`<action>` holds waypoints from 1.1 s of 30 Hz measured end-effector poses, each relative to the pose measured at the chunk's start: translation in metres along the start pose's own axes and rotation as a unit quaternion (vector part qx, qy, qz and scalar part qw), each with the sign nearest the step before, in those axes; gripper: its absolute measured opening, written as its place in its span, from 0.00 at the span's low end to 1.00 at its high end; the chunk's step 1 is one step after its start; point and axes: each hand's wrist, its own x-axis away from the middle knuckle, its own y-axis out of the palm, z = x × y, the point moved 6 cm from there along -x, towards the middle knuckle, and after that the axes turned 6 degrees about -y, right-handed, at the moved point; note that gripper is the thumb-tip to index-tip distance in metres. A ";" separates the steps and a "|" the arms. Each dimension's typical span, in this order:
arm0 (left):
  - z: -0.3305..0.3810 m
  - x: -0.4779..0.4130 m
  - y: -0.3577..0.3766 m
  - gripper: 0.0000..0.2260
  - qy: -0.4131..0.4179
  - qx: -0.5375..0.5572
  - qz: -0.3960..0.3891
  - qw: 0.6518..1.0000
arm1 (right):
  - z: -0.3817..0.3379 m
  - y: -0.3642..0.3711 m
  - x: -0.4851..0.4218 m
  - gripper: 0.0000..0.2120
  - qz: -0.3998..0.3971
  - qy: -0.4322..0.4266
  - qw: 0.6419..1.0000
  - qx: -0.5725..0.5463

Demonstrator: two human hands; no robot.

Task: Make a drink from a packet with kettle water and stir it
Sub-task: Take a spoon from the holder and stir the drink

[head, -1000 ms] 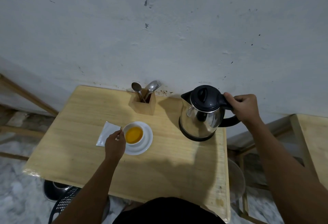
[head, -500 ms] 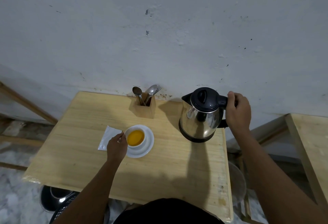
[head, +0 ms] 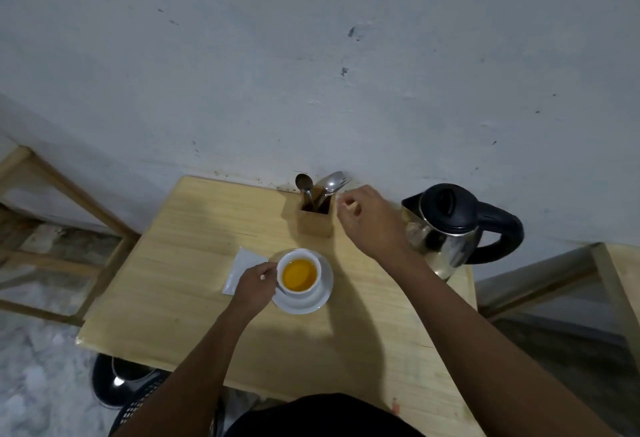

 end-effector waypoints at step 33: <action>-0.007 -0.030 -0.015 0.13 0.061 -0.055 -0.139 0.987 | -0.024 0.062 -0.044 0.13 0.110 0.124 0.981 0.097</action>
